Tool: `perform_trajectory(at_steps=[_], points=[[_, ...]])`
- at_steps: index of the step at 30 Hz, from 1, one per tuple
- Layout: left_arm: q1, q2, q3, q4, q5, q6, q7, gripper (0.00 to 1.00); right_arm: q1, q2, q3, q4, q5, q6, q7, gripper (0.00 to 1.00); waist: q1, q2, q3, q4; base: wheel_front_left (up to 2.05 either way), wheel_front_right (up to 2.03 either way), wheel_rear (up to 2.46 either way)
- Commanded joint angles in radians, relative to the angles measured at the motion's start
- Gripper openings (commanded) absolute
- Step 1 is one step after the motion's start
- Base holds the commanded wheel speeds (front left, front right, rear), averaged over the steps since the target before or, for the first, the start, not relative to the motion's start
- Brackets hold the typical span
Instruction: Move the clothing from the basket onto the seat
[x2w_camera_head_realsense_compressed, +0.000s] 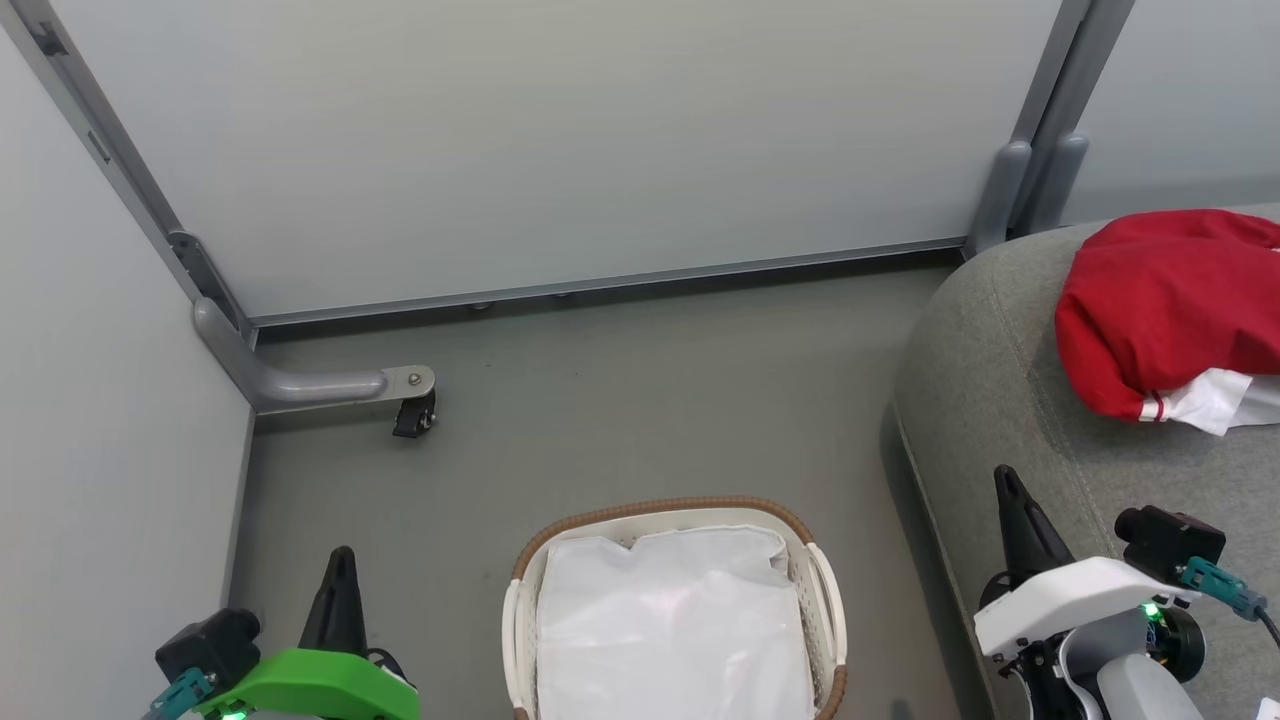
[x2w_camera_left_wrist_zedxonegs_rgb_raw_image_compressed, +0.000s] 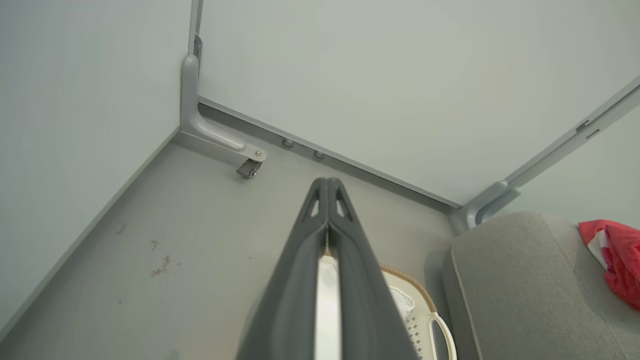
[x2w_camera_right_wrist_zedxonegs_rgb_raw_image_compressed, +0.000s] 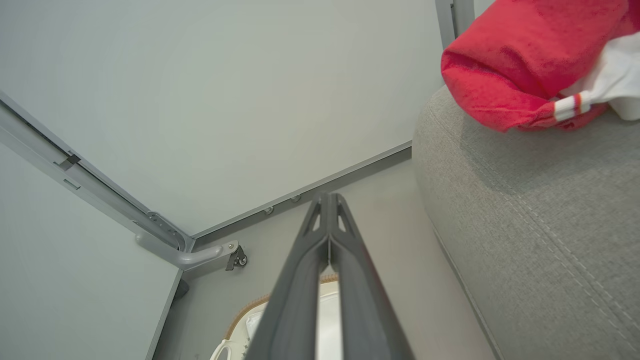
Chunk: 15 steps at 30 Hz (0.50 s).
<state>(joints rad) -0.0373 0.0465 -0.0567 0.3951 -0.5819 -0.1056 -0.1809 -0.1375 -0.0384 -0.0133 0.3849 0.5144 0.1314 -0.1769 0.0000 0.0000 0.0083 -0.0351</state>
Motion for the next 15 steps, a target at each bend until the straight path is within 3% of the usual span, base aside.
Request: perform_trajectory(at_steps=[1,15], points=[[-0.025,0.002,0.011,-0.019,-0.040,-0.003,0.009,0.00,-0.009,-0.005,-0.006,-0.022,0.040,0.000,0.008,0.00,0.0000,0.0000,0.000,0.000,0.00,0.00,0.00],[-0.037,0.003,0.043,-0.046,-0.236,-0.008,0.066,0.00,-0.001,-0.007,-0.025,-0.048,0.250,0.000,0.064,0.00,0.0000,0.0000,-0.001,0.005,0.00,0.00,0.00]])
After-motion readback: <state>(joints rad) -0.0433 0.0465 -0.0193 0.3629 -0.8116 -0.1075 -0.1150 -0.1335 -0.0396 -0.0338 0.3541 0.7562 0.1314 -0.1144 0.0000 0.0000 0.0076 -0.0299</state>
